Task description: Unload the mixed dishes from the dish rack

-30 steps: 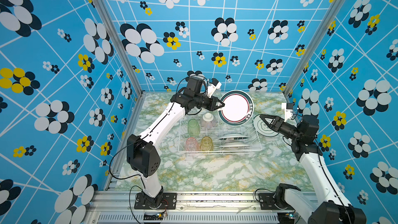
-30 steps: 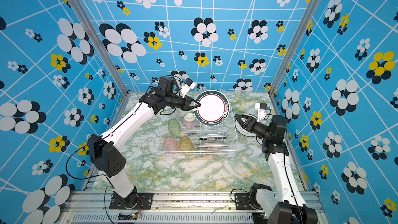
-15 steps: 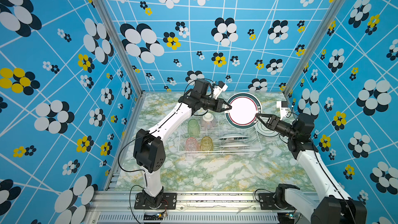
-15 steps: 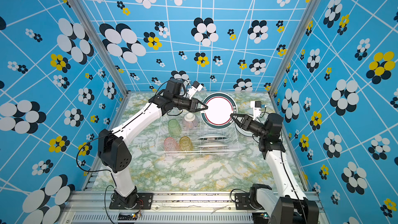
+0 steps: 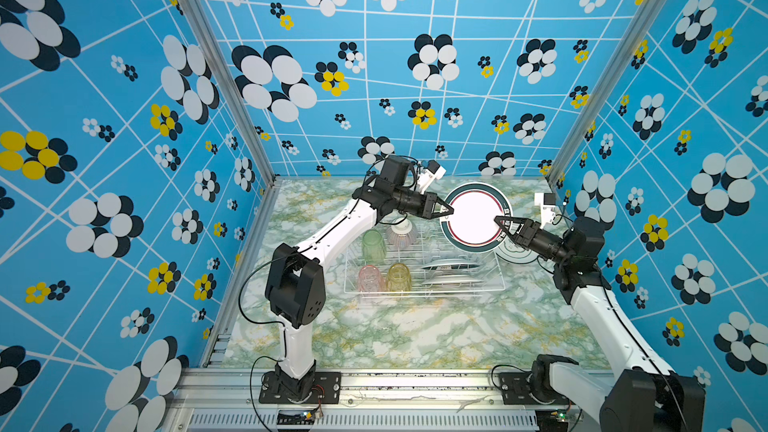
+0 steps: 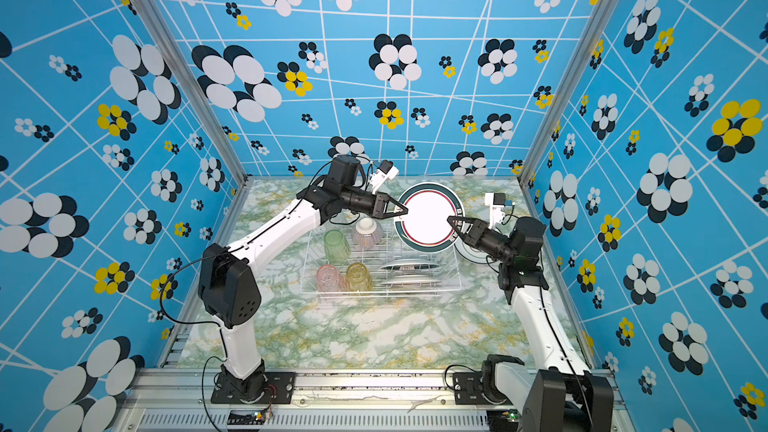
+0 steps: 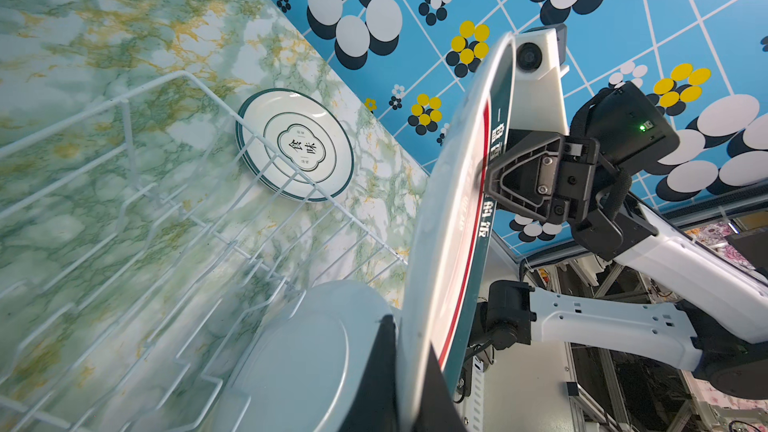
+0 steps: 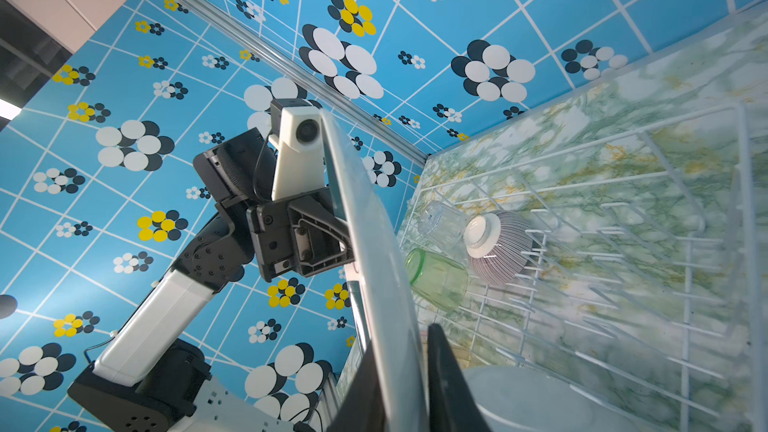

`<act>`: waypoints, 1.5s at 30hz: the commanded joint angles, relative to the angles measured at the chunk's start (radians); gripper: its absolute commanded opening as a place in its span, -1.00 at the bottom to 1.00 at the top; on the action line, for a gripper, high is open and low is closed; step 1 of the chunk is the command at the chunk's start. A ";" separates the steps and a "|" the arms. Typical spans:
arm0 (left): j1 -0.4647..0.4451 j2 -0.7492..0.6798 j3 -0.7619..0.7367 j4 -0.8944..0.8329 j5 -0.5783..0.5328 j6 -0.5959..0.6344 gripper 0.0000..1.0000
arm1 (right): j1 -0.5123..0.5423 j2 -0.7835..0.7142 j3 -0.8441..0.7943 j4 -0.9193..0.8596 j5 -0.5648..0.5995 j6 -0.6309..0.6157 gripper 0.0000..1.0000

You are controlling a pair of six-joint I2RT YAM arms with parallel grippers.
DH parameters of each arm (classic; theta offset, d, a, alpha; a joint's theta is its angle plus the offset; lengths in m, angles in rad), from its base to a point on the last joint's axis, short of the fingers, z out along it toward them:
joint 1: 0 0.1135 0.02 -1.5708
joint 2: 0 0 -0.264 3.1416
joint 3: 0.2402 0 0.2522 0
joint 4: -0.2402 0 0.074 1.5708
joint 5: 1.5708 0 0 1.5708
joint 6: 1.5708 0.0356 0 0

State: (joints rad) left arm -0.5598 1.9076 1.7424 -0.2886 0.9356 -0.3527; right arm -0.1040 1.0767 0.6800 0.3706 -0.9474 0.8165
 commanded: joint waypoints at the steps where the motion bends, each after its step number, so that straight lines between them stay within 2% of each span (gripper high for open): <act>1: -0.016 0.018 0.030 0.008 -0.012 0.011 -0.96 | 0.012 -0.010 0.007 0.033 -0.004 0.002 -0.75; 7: -0.026 -0.003 0.033 -0.059 -0.073 0.069 -0.60 | 0.012 -0.009 0.017 0.019 0.012 0.000 -0.98; 12: -0.026 -0.026 0.021 -0.080 -0.092 0.103 -0.33 | 0.012 -0.010 0.021 -0.009 0.040 -0.009 -1.00; 17: -0.020 -0.052 0.004 -0.112 -0.134 0.143 -0.31 | 0.012 -0.037 0.045 -0.119 0.114 -0.079 -1.00; 24: -0.011 -0.212 -0.084 -0.229 -0.405 0.256 -0.30 | -0.016 -0.047 0.113 -0.320 0.277 -0.167 -1.00; 29: -0.020 -0.334 -0.218 -0.234 -0.542 0.292 -0.30 | -0.119 -0.020 0.131 -0.377 0.357 -0.138 -1.00; 37: -0.046 -0.474 -0.408 -0.144 -0.644 0.334 -0.29 | -0.278 -0.007 0.069 -0.371 0.517 -0.095 -1.00; 45: -0.050 -0.451 -0.403 -0.192 -0.698 0.353 -0.29 | -0.318 0.099 0.017 -0.341 0.602 -0.119 -1.00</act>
State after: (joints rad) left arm -0.6029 1.4544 1.3357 -0.4690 0.2710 -0.0273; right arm -0.4160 1.1515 0.7197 -0.0174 -0.3843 0.6983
